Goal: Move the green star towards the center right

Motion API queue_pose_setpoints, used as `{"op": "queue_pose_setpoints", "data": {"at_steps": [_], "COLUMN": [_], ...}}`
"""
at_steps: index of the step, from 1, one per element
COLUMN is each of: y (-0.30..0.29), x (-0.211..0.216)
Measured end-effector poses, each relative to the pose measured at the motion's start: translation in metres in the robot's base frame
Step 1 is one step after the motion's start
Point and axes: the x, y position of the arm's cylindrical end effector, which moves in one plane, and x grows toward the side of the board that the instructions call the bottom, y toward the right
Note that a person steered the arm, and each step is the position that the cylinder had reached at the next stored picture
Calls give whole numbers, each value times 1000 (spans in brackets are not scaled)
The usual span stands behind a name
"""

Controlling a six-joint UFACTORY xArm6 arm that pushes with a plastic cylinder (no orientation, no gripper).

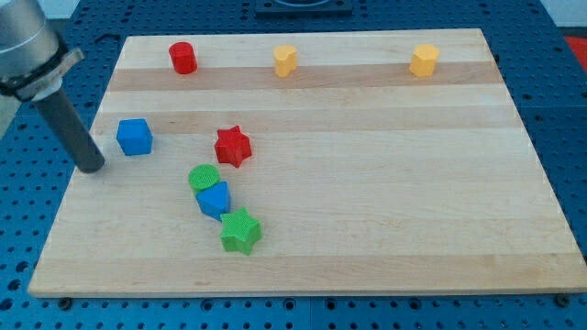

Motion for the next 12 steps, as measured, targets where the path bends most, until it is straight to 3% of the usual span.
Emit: {"op": "queue_pose_setpoints", "data": {"at_steps": [5, 9, 12], "y": [151, 260, 240], "x": [110, 95, 91]}}
